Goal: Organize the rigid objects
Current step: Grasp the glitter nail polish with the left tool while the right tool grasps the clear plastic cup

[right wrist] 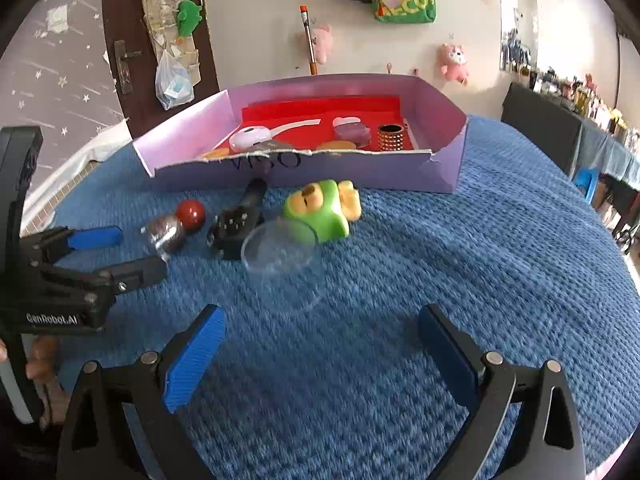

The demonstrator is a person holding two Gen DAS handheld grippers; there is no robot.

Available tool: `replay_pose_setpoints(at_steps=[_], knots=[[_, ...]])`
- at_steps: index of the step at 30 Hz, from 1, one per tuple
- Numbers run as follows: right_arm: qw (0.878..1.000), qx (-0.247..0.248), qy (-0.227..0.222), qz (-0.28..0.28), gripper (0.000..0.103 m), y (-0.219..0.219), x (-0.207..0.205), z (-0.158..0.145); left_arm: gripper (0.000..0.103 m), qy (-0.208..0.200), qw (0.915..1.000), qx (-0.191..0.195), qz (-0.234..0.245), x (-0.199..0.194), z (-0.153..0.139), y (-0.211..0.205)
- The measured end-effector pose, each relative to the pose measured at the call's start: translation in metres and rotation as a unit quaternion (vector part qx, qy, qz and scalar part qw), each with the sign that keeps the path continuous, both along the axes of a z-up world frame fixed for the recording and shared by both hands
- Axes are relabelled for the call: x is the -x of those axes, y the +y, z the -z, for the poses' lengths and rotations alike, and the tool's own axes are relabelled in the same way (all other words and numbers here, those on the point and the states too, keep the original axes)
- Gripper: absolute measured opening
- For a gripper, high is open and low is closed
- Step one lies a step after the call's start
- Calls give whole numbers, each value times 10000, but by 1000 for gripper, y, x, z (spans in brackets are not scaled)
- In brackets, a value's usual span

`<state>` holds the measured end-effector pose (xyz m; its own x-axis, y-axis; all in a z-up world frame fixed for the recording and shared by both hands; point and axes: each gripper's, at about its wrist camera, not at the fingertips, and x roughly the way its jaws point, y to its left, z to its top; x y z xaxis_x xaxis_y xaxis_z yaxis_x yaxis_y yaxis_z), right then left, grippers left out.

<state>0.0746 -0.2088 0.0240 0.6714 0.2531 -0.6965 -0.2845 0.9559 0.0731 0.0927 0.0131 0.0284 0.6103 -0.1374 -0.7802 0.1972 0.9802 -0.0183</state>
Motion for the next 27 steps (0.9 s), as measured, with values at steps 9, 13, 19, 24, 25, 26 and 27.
replay_pose_setpoints(at_steps=[9,13,19,24,25,26,27], knots=[[9995,207,244,-68,88,10,-21,-7,85,125,9997,-92,186,-28,1,-11],[9994,252,237,-99,74,16,-27,-6,63,-4,9997,-50,239,-28,-1,-15],[9995,88,123,-267,42,23,-28,-8,29,-118,9989,277,371,-19,-6,-17],[9996,-147,-113,-230,42,18,-20,-17,29,-225,9970,575,462,-8,-15,-18],[9994,-205,-190,-224,42,16,-18,-21,29,-300,9967,577,482,-6,-20,-19],[9990,-264,-259,-234,42,15,-16,-26,29,-400,9962,587,496,-3,-25,-20],[9987,-303,-323,-233,42,14,-14,-29,29,-456,9959,578,519,-1,-29,-21]])
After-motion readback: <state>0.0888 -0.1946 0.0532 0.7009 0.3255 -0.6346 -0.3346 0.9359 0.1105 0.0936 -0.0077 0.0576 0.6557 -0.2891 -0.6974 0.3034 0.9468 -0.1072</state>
